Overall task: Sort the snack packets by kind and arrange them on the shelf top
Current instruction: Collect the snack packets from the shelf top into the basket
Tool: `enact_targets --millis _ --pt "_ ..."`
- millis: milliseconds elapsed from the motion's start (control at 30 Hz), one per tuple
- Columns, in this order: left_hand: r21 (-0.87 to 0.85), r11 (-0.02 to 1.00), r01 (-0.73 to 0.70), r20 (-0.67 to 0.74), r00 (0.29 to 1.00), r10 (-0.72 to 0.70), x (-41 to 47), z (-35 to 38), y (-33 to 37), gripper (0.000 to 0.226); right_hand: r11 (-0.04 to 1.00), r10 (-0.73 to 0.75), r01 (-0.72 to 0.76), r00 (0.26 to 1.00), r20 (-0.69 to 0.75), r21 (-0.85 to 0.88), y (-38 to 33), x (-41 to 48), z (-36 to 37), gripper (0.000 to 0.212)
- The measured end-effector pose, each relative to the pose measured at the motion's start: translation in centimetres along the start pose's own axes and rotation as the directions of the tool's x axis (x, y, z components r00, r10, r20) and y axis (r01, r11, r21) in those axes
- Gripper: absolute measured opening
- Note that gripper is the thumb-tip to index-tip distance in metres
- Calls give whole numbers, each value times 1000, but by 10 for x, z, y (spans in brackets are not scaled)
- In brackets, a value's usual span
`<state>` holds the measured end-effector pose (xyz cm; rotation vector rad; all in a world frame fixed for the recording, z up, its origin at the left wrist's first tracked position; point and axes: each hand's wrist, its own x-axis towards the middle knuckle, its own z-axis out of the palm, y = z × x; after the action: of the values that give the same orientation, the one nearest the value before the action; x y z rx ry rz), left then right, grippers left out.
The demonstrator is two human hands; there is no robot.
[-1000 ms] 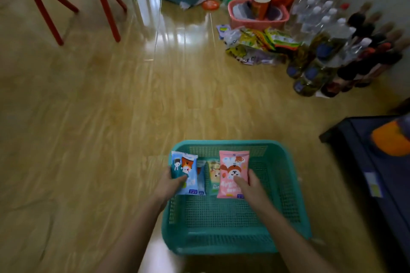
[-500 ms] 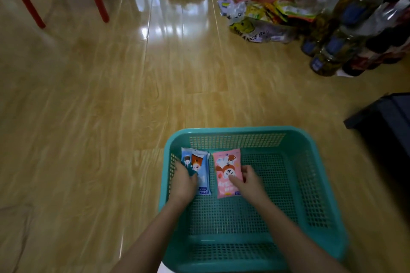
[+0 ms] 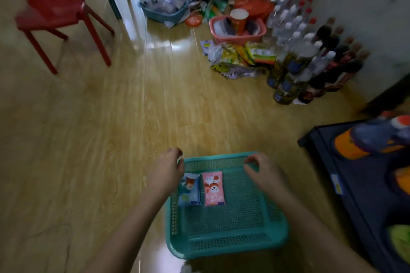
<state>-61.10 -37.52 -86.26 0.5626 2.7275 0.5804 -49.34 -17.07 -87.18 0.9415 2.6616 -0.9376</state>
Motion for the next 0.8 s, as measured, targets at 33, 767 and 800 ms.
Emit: enact_targets --millis 33,767,800 --pt "14 1000 -16 -19 1000 16 -3 -41 23 25 1000 -5 5 1000 -22 -6 -18 -14 -43 23" --pt "-52 533 -845 -25 534 845 -223 -584 450 22 951 223 -306 610 -760 34 -192 -543 -613 28" --pt "-52 482 -874 -23 484 875 -233 -582 460 24 941 248 -335 563 -789 57 -190 -566 -611 28"
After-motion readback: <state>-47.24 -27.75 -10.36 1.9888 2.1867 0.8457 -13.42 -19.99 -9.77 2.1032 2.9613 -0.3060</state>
